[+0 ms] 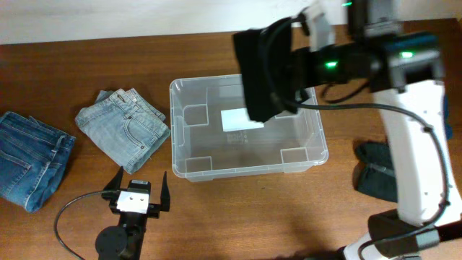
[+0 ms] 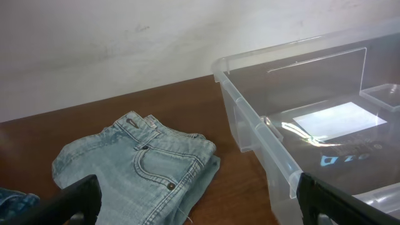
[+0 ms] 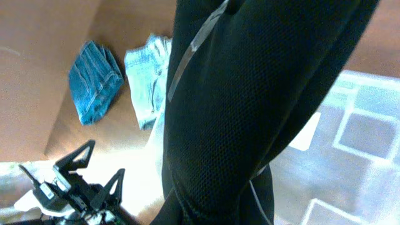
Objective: Pack container
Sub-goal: 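Lift the black garment with the right gripper and carry it into the bin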
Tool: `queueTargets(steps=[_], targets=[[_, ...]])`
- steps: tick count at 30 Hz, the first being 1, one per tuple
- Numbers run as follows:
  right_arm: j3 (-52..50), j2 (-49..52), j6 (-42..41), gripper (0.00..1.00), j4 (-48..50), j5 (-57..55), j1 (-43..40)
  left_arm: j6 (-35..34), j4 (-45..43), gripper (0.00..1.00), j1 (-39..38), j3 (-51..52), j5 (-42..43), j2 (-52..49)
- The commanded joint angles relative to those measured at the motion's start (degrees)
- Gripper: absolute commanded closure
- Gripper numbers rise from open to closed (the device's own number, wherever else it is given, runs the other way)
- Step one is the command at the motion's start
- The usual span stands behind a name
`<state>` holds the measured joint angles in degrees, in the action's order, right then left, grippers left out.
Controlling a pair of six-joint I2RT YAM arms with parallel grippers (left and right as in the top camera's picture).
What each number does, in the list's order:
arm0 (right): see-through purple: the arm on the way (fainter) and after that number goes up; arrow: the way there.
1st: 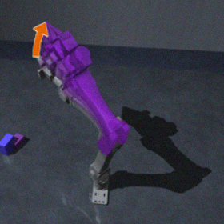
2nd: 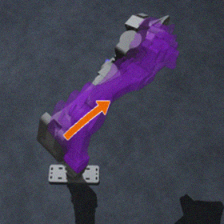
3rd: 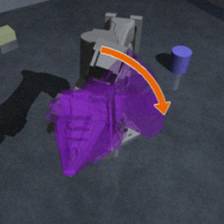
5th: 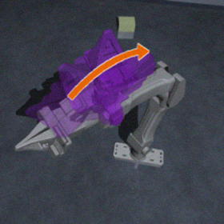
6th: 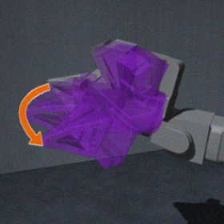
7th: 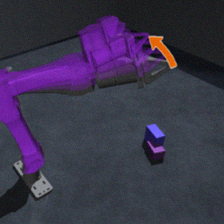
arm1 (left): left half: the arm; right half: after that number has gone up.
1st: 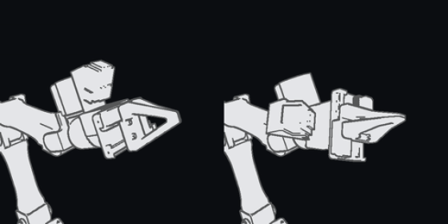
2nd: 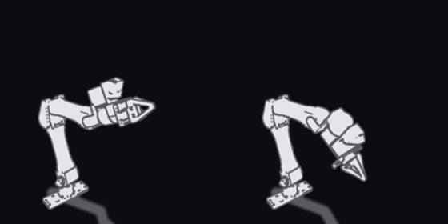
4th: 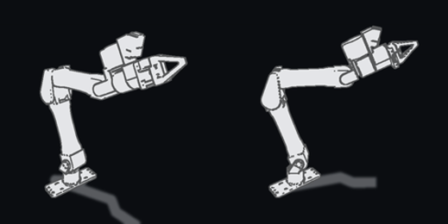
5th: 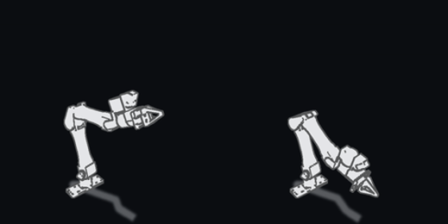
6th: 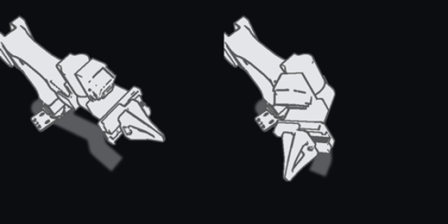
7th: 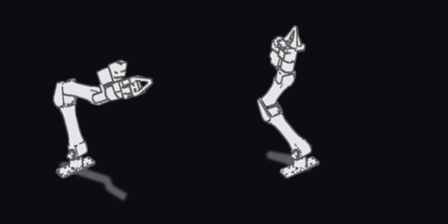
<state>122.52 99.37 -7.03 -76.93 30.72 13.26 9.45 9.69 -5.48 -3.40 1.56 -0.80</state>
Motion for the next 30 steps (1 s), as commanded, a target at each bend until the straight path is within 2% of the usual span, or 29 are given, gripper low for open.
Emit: queueTargets(steps=[1,5,10,17,26,30], targets=[[-1.18,2.23,-11.15,0.96,2.01,-8.90,8.35,0.94,-0.17,0.01,0.28,0.63,0.61,0.39],[-4.96,4.50,-17.18,0.96,6.97,-17.42,16.28,0.94,-0.17,0.01,0.28,0.63,0.61,0.39],[-9.57,6.91,-19.96,0.96,13.57,-18.36,20.31,0.94,-0.17,0.01,0.28,0.63,0.61,0.39],[-18.95,7.21,-26.56,0.96,20.70,-20.44,21.24,0.94,-0.17,0.01,0.28,0.63,0.61,0.39],[-33.77,7.21,-26.51,0.96,38.10,-11.82,21.29,0.94,-0.17,0.01,0.28,0.63,0.61,0.39],[-35.69,7.21,-26.47,0.96,39.76,-11.67,21.29,0.94,-0.17,0.00,0.28,0.63,0.61,0.39]])
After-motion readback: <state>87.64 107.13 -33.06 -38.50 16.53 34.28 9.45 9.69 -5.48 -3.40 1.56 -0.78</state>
